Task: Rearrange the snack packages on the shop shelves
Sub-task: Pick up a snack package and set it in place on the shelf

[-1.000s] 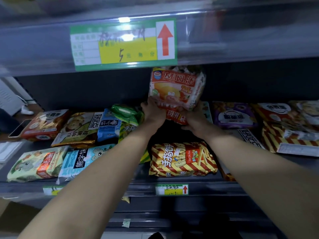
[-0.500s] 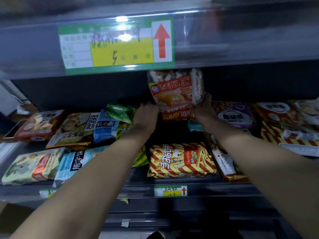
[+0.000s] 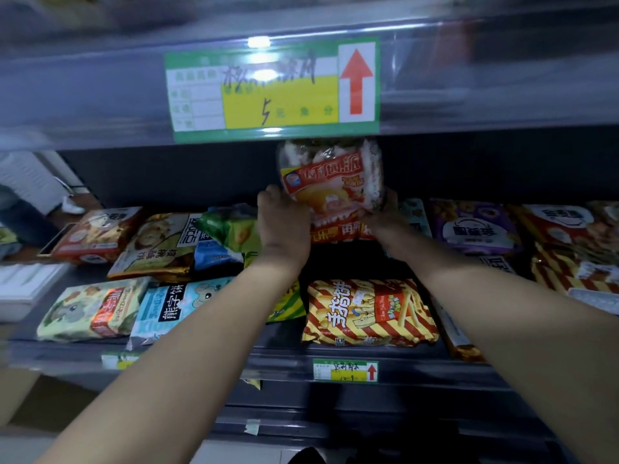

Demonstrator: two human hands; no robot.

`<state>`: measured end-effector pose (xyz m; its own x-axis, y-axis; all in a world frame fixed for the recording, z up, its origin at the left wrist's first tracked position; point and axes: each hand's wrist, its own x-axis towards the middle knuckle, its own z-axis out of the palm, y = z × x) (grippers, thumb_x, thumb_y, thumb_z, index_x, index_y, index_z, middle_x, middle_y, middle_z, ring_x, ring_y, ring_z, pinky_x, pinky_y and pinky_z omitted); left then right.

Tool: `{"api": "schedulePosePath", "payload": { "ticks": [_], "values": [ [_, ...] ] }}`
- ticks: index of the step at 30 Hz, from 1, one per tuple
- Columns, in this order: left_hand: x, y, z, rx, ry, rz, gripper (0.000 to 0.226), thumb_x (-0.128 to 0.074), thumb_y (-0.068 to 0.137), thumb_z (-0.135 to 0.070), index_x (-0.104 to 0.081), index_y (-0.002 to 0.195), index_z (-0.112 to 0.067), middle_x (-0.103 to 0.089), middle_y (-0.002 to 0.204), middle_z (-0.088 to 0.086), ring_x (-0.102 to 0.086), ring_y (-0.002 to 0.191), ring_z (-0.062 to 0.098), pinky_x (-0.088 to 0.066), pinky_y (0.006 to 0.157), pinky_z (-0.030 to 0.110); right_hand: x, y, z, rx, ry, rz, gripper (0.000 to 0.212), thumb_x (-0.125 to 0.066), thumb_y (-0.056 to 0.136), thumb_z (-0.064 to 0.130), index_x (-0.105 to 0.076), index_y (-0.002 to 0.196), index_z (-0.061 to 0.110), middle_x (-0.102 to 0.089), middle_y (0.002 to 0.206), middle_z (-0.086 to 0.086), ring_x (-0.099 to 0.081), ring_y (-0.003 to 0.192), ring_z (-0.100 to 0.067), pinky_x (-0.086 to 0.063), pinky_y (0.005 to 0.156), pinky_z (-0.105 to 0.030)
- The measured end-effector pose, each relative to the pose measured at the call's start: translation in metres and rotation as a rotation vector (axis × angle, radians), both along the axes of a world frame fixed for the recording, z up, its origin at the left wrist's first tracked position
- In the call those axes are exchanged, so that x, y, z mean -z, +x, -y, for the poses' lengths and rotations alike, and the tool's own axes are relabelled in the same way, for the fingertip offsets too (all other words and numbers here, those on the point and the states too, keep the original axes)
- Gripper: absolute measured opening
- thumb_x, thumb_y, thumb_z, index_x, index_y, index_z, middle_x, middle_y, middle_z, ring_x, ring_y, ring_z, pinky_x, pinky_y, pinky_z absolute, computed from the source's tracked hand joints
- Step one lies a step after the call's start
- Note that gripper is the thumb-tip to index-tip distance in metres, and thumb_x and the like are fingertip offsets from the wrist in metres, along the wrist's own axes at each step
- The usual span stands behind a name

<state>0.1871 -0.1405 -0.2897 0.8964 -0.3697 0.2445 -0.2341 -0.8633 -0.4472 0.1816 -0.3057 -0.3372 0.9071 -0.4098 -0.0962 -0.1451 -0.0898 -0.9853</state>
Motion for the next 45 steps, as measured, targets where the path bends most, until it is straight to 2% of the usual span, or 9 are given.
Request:
{"api": "schedulePosePath", "payload": {
  "ticks": [6,11,16,19,24,30,35,38,45],
  "values": [
    [0.011,-0.004,0.022,0.049,-0.27,-0.271,0.022,-0.048,0.09,-0.007,-0.061,0.108,-0.012,-0.065,0.11,0.008,-0.06,0.105,0.028,-0.043,0.079,0.033,0.009,-0.003,-0.005,-0.04,-0.121,-0.055,0.067,-0.058,0.092,0.027,-0.019,0.146,0.021,-0.046,0.14,-0.007,-0.045,0.106,-0.01,-0.043,0.078,-0.024],
    [0.016,0.01,0.033,-0.008,-0.907,-0.718,0.031,-0.05,0.093,-0.012,-0.053,0.124,-0.011,-0.06,0.122,0.012,-0.059,0.106,0.028,-0.048,0.082,0.031,0.003,-0.004,0.004,-0.035,-0.345,-0.191,0.06,-0.064,0.087,0.033,-0.036,0.138,0.019,-0.052,0.133,-0.009,-0.054,0.116,-0.029,-0.054,0.085,-0.044],
    [0.026,0.021,0.039,-0.231,-1.361,-0.795,0.063,-0.06,0.089,-0.03,-0.028,0.138,-0.006,-0.049,0.13,0.008,-0.053,0.105,0.021,-0.043,0.08,0.027,0.004,-0.001,0.006,-0.009,-0.66,-0.306,0.049,-0.058,0.09,0.037,-0.046,0.131,0.014,-0.056,0.129,-0.012,-0.055,0.115,-0.028,-0.046,0.09,-0.032],
    [0.028,0.03,0.031,-0.28,-1.429,-0.784,0.075,-0.066,0.085,-0.036,-0.02,0.135,-0.004,-0.044,0.132,0.011,-0.049,0.116,0.026,-0.045,0.088,0.032,0.003,0.002,0.01,0.111,-0.603,-0.311,0.032,-0.05,0.095,0.02,-0.048,0.125,0.009,-0.056,0.126,-0.015,-0.056,0.112,-0.029,-0.043,0.082,-0.029],
    [0.036,0.035,0.024,-0.193,-1.583,-0.717,0.042,-0.052,0.092,-0.024,-0.031,0.125,-0.007,-0.053,0.118,0.01,-0.053,0.101,0.021,-0.044,0.079,0.032,0.0,0.004,0.004,0.226,-0.512,-0.251,0.025,-0.043,0.096,0.013,-0.04,0.119,0.003,-0.055,0.123,-0.019,-0.056,0.109,-0.032,-0.038,0.075,-0.03],
    [0.046,0.034,0.022,-0.112,-1.647,-0.737,0.034,-0.061,0.088,-0.017,-0.033,0.107,-0.022,-0.053,0.1,0.0,-0.054,0.086,0.011,-0.049,0.074,0.029,-0.003,0.002,0.003,0.159,-0.541,-0.312,0.041,-0.037,0.098,0.012,-0.033,0.137,-0.001,-0.042,0.141,-0.019,-0.044,0.128,-0.029,-0.035,0.102,-0.031],
    [0.045,0.032,0.016,-0.098,-1.714,-0.851,0.045,-0.065,0.085,-0.014,-0.04,0.121,-0.021,-0.058,0.113,0.003,-0.059,0.097,0.018,-0.053,0.084,0.036,-0.005,-0.009,-0.002,0.128,-0.458,-0.186,0.038,-0.041,0.096,0.01,-0.033,0.133,0.005,-0.048,0.132,-0.018,-0.049,0.12,-0.032,-0.042,0.099,-0.036],
    [0.04,0.025,0.012,-0.08,-1.669,-0.847,0.045,-0.058,0.088,-0.011,-0.044,0.13,-0.019,-0.058,0.111,0.002,-0.058,0.09,0.014,-0.051,0.076,0.029,-0.01,-0.015,-0.007,0.148,-0.504,-0.199,0.037,-0.041,0.097,0.015,-0.038,0.132,0.002,-0.049,0.133,-0.018,-0.05,0.12,-0.031,-0.042,0.097,-0.031],
    [0.02,-0.007,0.002,0.125,-1.411,-0.674,0.022,-0.044,0.093,-0.006,-0.059,0.099,-0.02,-0.063,0.103,-0.005,-0.055,0.096,0.01,-0.041,0.075,0.017,-0.028,-0.051,-0.027,0.058,-0.604,-0.065,0.037,-0.051,0.095,0.034,-0.063,0.114,0.005,-0.065,0.115,-0.011,-0.061,0.104,-0.025,-0.048,0.083,-0.029]
  ]
}}
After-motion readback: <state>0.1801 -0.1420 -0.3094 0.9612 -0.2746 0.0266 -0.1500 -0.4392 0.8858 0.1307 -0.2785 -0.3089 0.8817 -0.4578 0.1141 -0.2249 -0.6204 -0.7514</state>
